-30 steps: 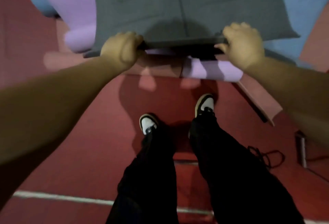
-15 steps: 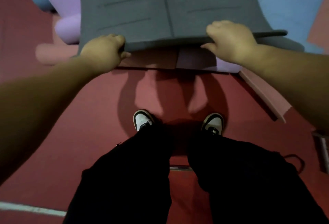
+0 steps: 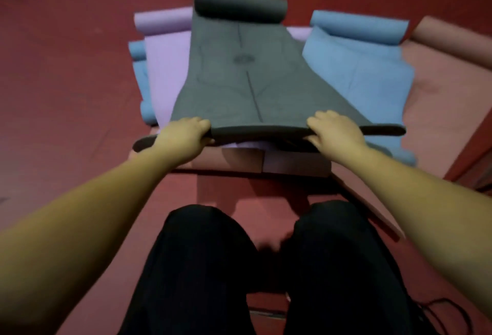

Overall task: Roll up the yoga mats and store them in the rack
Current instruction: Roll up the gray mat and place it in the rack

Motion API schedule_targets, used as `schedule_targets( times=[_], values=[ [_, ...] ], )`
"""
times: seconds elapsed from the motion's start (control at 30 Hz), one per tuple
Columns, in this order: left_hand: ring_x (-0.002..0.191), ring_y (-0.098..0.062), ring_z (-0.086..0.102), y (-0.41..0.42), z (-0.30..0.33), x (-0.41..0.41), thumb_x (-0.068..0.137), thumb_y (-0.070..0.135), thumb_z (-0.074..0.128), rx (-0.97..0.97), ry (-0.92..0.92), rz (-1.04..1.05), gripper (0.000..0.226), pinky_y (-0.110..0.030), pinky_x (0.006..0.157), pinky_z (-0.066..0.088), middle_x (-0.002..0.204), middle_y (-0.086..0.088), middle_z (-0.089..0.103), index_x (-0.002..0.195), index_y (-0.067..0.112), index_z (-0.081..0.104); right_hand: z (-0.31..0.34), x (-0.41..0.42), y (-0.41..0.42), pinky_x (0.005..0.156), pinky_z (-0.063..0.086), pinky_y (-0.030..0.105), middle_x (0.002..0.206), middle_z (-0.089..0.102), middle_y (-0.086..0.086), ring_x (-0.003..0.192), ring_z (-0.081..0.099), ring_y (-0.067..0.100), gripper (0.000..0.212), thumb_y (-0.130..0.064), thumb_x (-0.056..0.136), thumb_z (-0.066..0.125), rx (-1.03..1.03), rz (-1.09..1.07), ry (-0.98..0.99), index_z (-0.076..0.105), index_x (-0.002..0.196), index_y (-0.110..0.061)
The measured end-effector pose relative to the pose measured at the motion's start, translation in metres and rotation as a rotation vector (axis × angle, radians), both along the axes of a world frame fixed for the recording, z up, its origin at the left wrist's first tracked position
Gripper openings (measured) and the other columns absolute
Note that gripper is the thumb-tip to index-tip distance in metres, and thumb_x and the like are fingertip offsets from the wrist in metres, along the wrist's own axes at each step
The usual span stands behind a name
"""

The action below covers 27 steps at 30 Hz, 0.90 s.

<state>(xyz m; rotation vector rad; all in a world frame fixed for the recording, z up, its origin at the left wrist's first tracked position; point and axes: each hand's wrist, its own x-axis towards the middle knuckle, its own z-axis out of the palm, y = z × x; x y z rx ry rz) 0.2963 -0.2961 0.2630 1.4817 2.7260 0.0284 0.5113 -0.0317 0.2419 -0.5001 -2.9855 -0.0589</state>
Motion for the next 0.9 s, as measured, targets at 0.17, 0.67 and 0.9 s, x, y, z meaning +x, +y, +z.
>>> schedule_targets(
  times=[0.17,0.67,0.9],
  values=[
    [0.096,-0.034,0.057,-0.04,0.034,0.042,0.099,0.037,0.053,0.044,0.108,-0.071,0.026,-0.035,0.065,0.029,0.104,-0.011,0.06,0.095,0.011,0.053,0.032,0.052,-0.041,0.071,0.044,0.039,0.097,0.059,0.008,0.1,0.056,0.032,0.026,-0.037,0.088,0.067,-0.015,-0.036,0.024,0.06,0.091,-0.011],
    [0.079,-0.023,0.056,-0.121,0.038,0.127,0.093,0.069,0.032,-0.081,-0.162,0.098,0.06,-0.033,0.063,0.037,0.074,0.003,0.059,0.074,0.018,0.056,0.039,0.129,-0.115,0.069,0.038,0.038,0.09,0.051,-0.004,0.094,0.054,0.021,0.033,-0.051,0.101,0.034,-0.195,0.152,-0.22,0.04,0.083,-0.024],
    [0.09,-0.028,0.053,-0.101,0.059,0.113,0.104,0.048,0.022,-0.22,-0.071,0.222,0.051,-0.033,0.075,0.034,0.105,-0.01,0.061,0.129,0.024,0.059,0.071,0.11,-0.104,0.067,0.037,0.036,0.07,0.052,-0.01,0.075,0.052,0.013,0.041,-0.051,0.1,0.036,-0.369,0.037,-0.199,0.043,0.069,-0.024]
  ],
)
